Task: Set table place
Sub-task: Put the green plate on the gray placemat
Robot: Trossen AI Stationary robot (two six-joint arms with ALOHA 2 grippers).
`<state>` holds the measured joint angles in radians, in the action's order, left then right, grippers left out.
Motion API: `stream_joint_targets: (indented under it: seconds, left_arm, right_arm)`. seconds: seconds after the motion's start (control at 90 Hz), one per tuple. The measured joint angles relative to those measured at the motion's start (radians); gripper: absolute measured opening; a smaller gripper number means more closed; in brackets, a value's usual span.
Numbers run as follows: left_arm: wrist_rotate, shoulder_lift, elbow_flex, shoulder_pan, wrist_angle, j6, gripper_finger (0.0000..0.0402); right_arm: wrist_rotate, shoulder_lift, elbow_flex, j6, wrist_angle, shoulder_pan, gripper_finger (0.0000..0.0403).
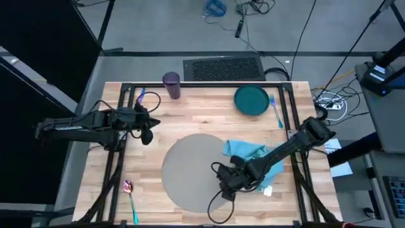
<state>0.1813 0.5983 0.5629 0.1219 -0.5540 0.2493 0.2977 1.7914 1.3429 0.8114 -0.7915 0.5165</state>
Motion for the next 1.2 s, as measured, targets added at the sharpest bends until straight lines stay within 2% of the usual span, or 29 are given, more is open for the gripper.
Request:
stream_joint_targets:
  seconds: [0.167, 0.389, 0.511, 0.656, 0.833, 0.9, 1.022, 1.2]
  left_arm:
    - [0.007, 0.0, 0.0, 0.0, 0.049, 0.004, 0.0]
    - [0.031, 0.056, 0.0, 0.0, 0.229, 0.077, 0.0]
    - [0.03, 0.15, 0.0, 0.001, 0.302, 0.029, 0.0]
    - [-0.041, 0.289, 0.0, 0.001, 0.38, -0.002, 0.0005]
    - [-0.054, 0.448, 0.0, 0.001, 0.592, -0.041, 0.0046]
    - [-0.055, 0.504, 0.0, 0.002, 0.697, -0.048, 0.0069]
    - [-0.056, 0.592, 0.0, 0.002, 0.892, -0.027, 0.0109]
    - [-0.051, 0.657, 0.0, 0.003, 1.058, -0.053, 0.0129]
  right_arm:
    - [0.134, -0.118, 0.0, -0.086, -0.149, -0.068, 0.0]
    - [0.176, -0.271, -0.054, -0.289, -0.232, -0.295, 0.0]
    - [0.161, -0.41, -0.204, -0.384, -0.118, -0.46, 0.0]
    - [0.063, -0.626, -0.45, -0.461, 0.176, -0.686, 0.0]
    - [-0.038, -0.829, -0.67, -0.445, 0.477, -0.936, 0.0]
    - [-0.054, -0.859, -0.698, -0.407, 0.497, -1.004, 0.0]
    - [-0.141, -0.858, -0.7, -0.442, 0.501, -1.108, 0.0008]
    - [-0.173, -0.813, -0.7, -0.552, 0.511, -1.25, 0.0065]
